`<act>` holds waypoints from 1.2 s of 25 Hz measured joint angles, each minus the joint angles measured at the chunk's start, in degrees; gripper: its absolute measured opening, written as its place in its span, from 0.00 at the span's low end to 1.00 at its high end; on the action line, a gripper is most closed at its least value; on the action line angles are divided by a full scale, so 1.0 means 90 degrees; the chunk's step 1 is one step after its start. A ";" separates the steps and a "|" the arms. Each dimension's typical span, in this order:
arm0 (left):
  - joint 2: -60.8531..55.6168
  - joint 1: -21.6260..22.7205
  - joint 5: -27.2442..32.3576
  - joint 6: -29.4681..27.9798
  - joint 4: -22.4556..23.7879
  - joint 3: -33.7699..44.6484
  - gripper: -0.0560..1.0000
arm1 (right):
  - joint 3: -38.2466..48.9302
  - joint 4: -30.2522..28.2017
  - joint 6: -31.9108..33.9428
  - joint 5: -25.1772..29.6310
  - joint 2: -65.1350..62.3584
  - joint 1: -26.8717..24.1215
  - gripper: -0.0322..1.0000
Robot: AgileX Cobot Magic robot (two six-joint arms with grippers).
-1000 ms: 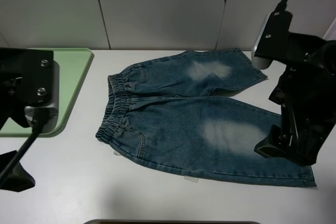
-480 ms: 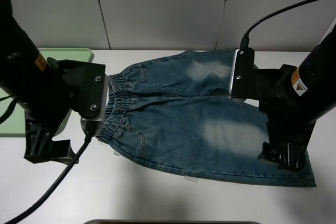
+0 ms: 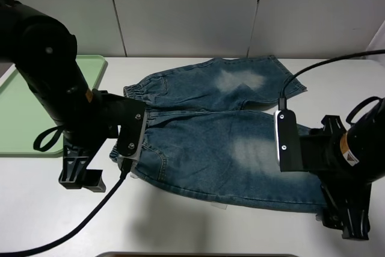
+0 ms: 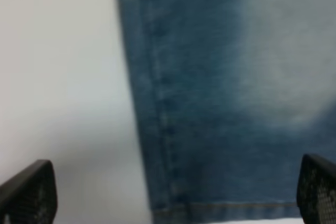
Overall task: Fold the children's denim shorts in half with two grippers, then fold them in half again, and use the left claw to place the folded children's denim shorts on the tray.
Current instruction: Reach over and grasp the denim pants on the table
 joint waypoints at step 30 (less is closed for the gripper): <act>0.1982 0.0000 -0.1752 0.0724 0.0137 -0.0441 0.96 | 0.0667 0.0127 0.0018 -0.1412 -0.0001 -0.0886 0.70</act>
